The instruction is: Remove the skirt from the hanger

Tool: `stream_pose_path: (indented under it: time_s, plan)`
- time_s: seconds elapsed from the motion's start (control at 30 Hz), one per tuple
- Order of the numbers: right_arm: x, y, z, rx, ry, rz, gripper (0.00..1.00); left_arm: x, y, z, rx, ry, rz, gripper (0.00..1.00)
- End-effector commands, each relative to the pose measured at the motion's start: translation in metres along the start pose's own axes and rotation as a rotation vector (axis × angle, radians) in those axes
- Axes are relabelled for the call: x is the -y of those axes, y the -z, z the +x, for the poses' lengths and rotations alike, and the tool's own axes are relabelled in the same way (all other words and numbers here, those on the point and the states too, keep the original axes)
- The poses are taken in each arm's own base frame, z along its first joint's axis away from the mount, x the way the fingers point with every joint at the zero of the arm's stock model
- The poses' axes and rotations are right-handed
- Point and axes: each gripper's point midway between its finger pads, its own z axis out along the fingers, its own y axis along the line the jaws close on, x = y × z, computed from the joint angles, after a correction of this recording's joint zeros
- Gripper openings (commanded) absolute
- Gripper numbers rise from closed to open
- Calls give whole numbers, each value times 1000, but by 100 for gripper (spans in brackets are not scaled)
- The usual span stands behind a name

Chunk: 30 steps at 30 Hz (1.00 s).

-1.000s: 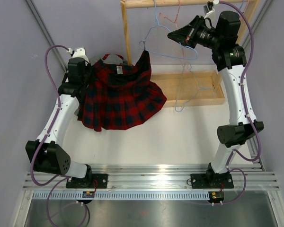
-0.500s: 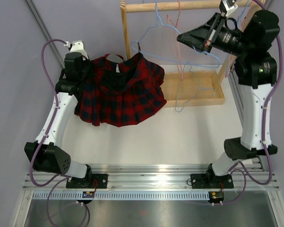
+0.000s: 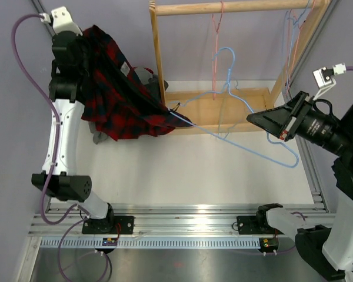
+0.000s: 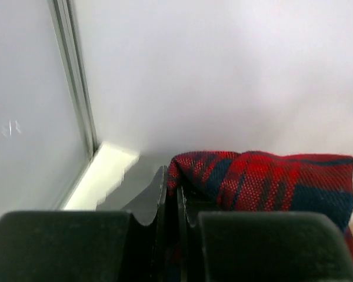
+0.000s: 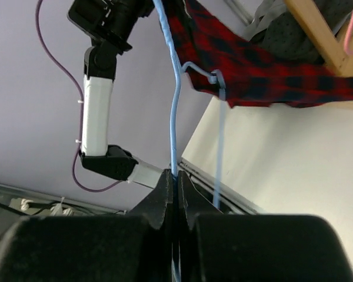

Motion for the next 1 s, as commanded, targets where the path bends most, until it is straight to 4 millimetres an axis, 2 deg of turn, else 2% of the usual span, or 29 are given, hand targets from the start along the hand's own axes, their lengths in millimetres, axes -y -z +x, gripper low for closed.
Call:
stream_pose_path:
  time_s: [0.0,0.03,0.07,0.1,0.13,0.17,0.2,0.3,0.33,0.43,0.47,0.5,0.53,0.57,0.6,0.63,0.67,0.7,0.77,0.8,0.87,0.9,0.93,0.97]
  plan:
    - [18,9,10,14,34,88,0,-9,-31,-58,182,65,-90,0]
    - [19,11,12,12,34,93,0,-6,-27,-89,252,84,-80,0]
    - [21,12,13,9,37,100,0,-4,-32,-95,266,82,-81,0]
    - [23,13,16,1,41,110,0,-1,-54,-86,254,72,-87,0]
    - [23,15,16,2,46,115,0,2,-48,-107,305,82,-77,0]
    - [26,14,15,1,53,127,0,4,-56,-103,305,71,-66,0]
    - [26,15,17,-3,53,134,0,7,-59,-109,351,80,-51,0]
    - [29,18,17,-2,66,152,0,0,-82,-85,310,73,-77,0]
    - [28,19,17,1,69,156,0,0,-98,-66,272,67,-77,0]
    - [35,15,18,-7,64,168,0,9,-122,-33,215,51,-35,0]
    - [34,13,16,-6,66,153,0,15,-139,-5,161,43,-6,0]
    - [34,11,17,-8,62,145,0,20,-148,11,131,42,17,0]
    - [35,8,17,-14,53,141,0,25,-157,28,95,45,43,8]
    - [33,5,13,-2,54,128,0,33,-171,57,36,37,91,15]
    - [33,4,12,0,51,120,0,33,-177,80,-7,33,90,27]
    - [31,2,10,3,48,111,0,30,-181,96,-39,37,75,86]
    - [26,-2,5,10,44,85,0,24,-188,116,-78,59,38,99]
    - [23,-5,2,9,41,66,0,18,-187,135,-142,50,16,99]
    - [14,-11,-8,19,44,28,0,13,-184,143,-183,64,-19,99]
    - [6,-9,-15,39,64,10,0,10,-172,135,-196,69,-37,99]
    - [5,-21,-32,66,80,3,0,2,-155,142,-233,86,-70,99]
    - [5,-24,-39,81,90,0,0,3,-130,101,-169,115,-56,99]
    - [2,-27,-48,105,108,-8,0,-3,-119,125,-225,119,-75,99]
    - [6,-40,-60,118,116,-11,0,-4,-104,112,-209,135,-73,99]
